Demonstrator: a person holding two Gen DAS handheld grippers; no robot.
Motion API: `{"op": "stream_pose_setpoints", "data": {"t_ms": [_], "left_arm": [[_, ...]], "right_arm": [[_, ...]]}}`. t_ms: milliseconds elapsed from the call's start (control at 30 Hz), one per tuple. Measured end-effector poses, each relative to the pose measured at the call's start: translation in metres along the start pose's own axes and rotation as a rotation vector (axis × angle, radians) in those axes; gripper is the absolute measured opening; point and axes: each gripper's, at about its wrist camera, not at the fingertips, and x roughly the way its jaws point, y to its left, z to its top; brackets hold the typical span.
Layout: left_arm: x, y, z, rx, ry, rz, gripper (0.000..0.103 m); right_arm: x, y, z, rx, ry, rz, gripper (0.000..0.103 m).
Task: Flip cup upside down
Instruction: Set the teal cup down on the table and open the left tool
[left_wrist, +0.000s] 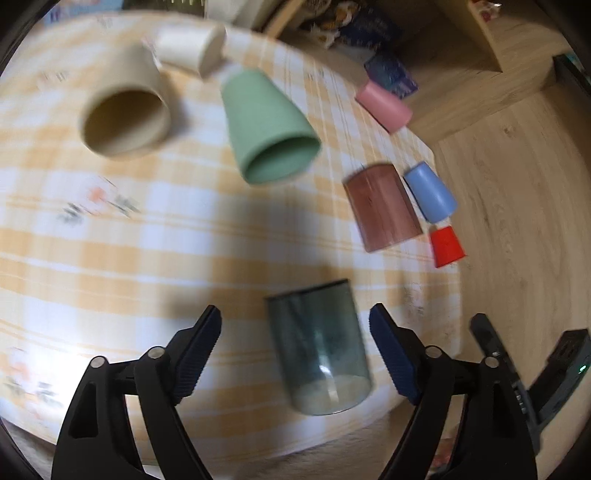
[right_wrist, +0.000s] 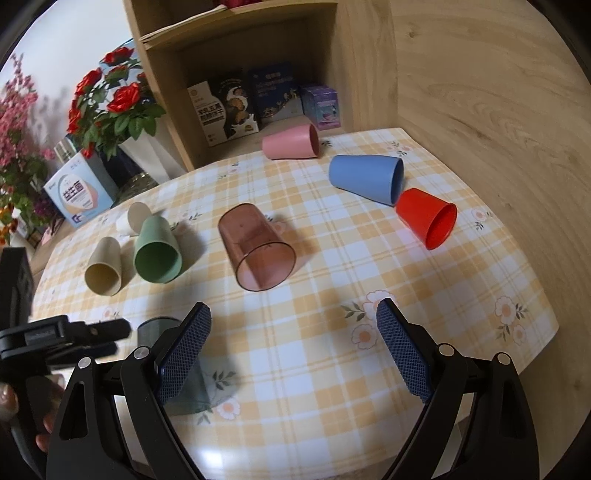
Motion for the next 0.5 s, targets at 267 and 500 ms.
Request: {"op": "stream_pose_setpoints", "data": {"t_ms": [267,500], "left_arm": [[-0.056,0.011,-0.014,0.143,-0.233,0.22,0.095],[-0.082,0.038,-0.022,0.13,-0.312,0.307,0.097]], "right_arm": [[-0.006,0.028,-0.005,-0.061,0.015,0.025,0.088],[-0.007,0.055,-0.012,-0.116,0.042,0.06,0.088]]}}
